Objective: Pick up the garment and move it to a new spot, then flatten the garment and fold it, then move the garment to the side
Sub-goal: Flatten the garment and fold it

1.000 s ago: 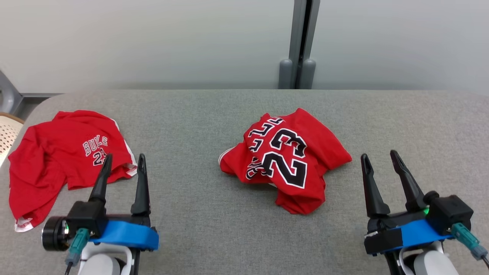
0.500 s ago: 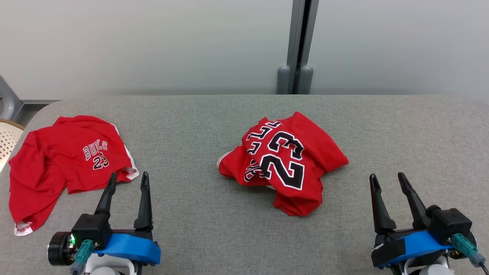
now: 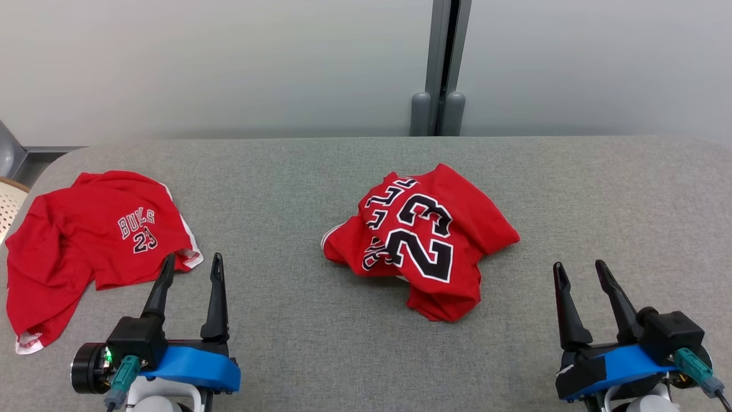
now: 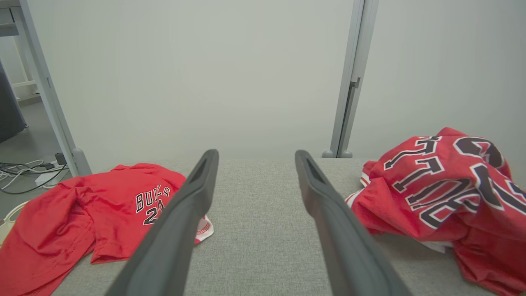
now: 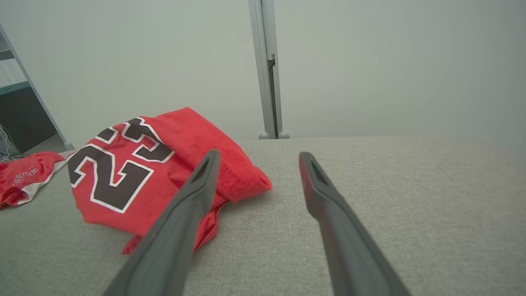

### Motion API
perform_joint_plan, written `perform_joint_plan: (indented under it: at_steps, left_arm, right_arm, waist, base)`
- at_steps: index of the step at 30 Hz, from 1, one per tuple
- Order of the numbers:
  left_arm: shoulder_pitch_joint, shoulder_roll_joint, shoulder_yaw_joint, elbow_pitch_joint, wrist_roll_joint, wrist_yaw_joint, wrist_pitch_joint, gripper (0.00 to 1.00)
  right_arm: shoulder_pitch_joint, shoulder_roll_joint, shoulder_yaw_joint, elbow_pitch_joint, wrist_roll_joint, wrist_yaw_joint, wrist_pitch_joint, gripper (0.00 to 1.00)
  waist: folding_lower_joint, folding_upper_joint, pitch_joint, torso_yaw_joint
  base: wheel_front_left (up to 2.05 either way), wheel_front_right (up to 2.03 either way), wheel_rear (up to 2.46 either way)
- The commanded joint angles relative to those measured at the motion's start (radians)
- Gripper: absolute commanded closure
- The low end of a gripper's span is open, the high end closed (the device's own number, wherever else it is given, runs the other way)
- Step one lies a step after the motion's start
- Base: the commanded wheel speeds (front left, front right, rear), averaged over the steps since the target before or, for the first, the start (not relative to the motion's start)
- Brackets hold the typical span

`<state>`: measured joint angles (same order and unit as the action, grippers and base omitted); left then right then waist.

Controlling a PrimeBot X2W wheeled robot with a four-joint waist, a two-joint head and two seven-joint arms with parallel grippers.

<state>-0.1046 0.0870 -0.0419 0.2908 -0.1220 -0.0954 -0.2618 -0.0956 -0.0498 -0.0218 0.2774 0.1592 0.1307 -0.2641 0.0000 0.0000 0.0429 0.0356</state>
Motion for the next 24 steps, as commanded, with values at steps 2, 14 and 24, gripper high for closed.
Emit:
perform_joint_plan:
  at_steps: [2,14,24]
  left_arm:
    - [-0.013,-0.004,0.01,0.001,0.007,-0.004,-0.005,0.0]
    - [-0.015,-0.013,0.023,-0.003,0.018,-0.015,-0.005,0.0]
    - [-0.027,-0.019,0.029,-0.01,0.027,-0.02,-0.005,0.0]
  right_arm:
    - [-0.009,-0.001,-0.002,0.005,-0.006,0.0,-0.001,0.0]
    - [-0.011,-0.001,0.002,0.014,-0.003,0.0,-0.001,0.0]
    - [-0.058,-0.001,0.02,0.04,-0.01,0.0,-0.001,0.0]
  waist:
    - [0.0,0.0,0.002,0.001]
    - [0.0,0.0,0.004,0.003]
    - [0.0,0.0,0.015,0.016]
  base:
    - [0.0,0.0,0.0]
    - [0.0,0.0,0.0]
    - [0.0,0.0,0.0]
